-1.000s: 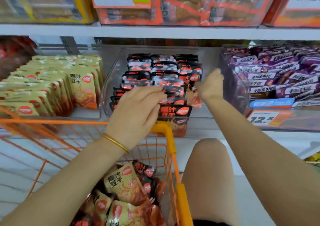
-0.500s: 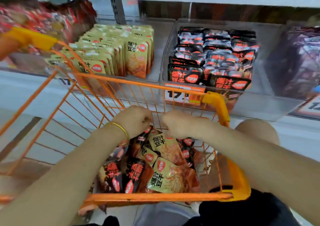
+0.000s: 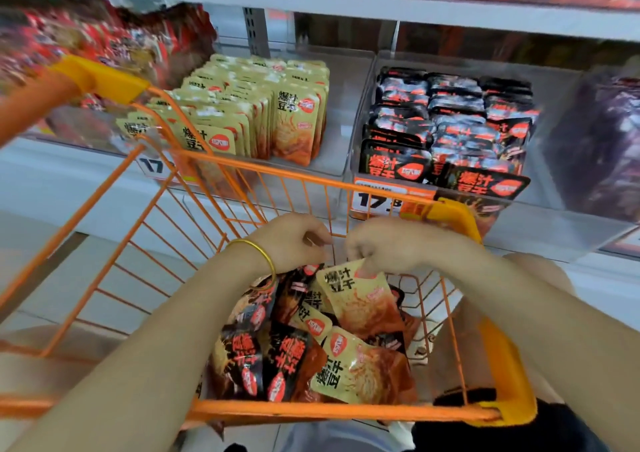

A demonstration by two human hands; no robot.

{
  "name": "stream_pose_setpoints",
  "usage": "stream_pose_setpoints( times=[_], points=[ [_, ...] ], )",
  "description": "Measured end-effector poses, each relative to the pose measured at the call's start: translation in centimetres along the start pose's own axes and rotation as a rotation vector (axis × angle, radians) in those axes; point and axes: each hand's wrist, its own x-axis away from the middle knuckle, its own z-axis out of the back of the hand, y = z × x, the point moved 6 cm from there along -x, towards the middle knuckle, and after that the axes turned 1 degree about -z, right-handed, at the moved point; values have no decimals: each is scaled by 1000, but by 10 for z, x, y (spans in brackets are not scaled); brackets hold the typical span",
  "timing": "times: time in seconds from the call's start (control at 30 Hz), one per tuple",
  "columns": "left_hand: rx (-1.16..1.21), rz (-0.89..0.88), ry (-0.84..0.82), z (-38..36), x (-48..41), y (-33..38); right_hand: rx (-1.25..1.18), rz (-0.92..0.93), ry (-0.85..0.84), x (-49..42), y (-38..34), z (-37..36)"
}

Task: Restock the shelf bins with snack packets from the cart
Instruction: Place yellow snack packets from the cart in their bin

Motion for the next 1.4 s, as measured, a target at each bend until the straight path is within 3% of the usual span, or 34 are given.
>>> stream_pose_setpoints(
  times=[0.1, 0.17, 0.23, 0.33, 0.43, 0.5, 0.53, 0.63, 0.77, 0.9, 1.17, 1.4],
  points=[
    [224, 13, -40, 13, 5, 7, -203, 57, 266, 27, -9, 43],
    [368, 14, 30, 32, 8, 8, -503, 74, 425, 34, -11, 65],
    [500, -11, 142, 57, 11, 8, -766, 83, 460, 34, -15, 76],
    [599, -12, 317, 93, 12, -1, -753, 137, 400, 21, -34, 87],
    [662, -13, 694, 123, 8, -15, -710, 78, 633, -5, -38, 122],
    [454, -61, 1032, 138, 14, -18, -588, -13, 865, -22, -38, 148],
    [258, -91, 1112, 139, 16, -17, -528, -56, 948, -31, -40, 158],
    [-213, -161, 1005, 117, 3, -20, -519, -195, 1024, -62, -31, 167],
    [-420, -164, 844, 92, -14, -30, -615, -421, 1038, -100, 2, 156],
    [-458, -131, 831, 83, -18, -36, -586, -545, 922, -131, 18, 134],
    [-451, -146, 895, 83, -17, -32, -731, -579, 1020, -144, 20, 133],
    [-439, -148, 905, 84, -15, -32, -734, -587, 989, -147, 20, 126]
  ],
)
